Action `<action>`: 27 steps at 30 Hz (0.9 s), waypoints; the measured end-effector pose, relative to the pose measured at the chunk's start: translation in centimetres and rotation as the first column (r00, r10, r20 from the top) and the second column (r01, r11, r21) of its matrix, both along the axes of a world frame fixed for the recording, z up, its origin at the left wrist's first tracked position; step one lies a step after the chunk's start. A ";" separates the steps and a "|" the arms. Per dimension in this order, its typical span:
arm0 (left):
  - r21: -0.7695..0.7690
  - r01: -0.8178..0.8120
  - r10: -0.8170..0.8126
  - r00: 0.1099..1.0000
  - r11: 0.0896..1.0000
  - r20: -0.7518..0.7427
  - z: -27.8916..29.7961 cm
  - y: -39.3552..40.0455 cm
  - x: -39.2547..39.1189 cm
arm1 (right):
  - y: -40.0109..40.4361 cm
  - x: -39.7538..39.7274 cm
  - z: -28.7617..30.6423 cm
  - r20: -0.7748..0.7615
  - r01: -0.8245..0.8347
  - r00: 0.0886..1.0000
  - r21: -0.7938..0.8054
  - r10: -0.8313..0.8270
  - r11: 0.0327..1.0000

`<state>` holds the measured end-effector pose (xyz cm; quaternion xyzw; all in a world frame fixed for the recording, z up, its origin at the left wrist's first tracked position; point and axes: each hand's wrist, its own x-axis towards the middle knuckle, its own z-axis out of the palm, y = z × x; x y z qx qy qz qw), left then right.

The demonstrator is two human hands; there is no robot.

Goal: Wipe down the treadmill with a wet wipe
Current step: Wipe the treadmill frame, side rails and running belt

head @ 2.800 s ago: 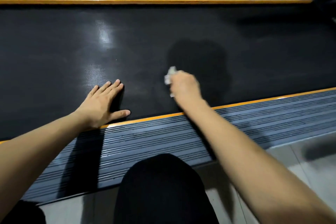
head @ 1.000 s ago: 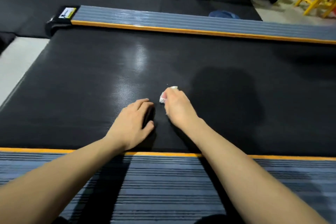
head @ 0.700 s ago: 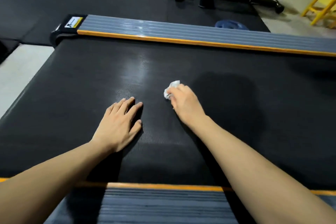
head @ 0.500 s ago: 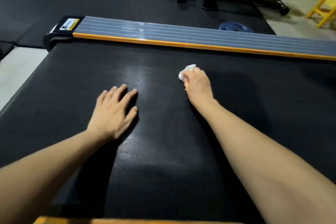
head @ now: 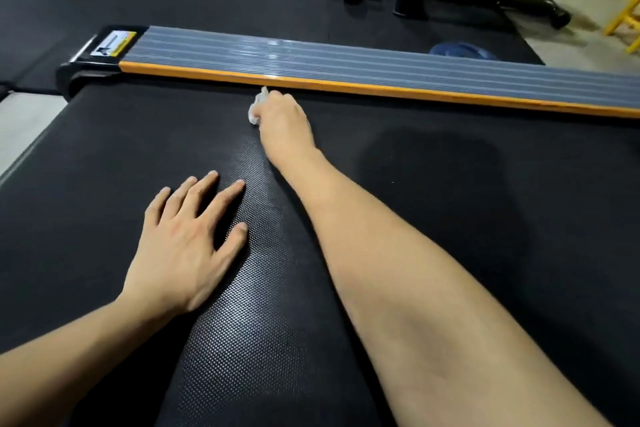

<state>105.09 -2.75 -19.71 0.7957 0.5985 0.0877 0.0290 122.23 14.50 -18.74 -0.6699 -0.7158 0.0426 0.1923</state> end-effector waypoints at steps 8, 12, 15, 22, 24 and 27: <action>0.006 -0.012 0.012 1.000 1.000 0.012 0.1 -0.2 0.4 | -4.7 17.7 2.7 0.113 0.454 0.884 0.023 -0.453 0.891; 0.009 -0.007 0.007 1.000 1.000 0.016 0.3 -0.2 0.4 | -4.6 17.9 4.9 0.190 0.346 0.903 0.210 -0.385 0.914; 0.015 -0.018 0.018 1.000 1.000 0.017 0.1 -0.1 0.3 | -5.1 18.5 3.8 0.304 0.266 0.894 0.228 -0.328 0.936; 0.014 -0.016 0.016 1.000 1.000 0.021 0.0 -0.2 0.4 | -5.8 19.0 1.3 0.035 0.458 0.887 0.059 -0.460 0.887; 0.012 -0.021 0.021 1.000 1.000 0.022 0.0 -0.2 0.5 | -4.7 17.7 1.6 -0.062 0.523 0.850 -0.018 -0.523 0.852; 0.014 -0.020 0.020 1.000 1.000 0.022 0.0 -0.3 0.5 | -3.4 11.5 2.8 -0.176 0.408 0.894 -0.063 -0.413 0.911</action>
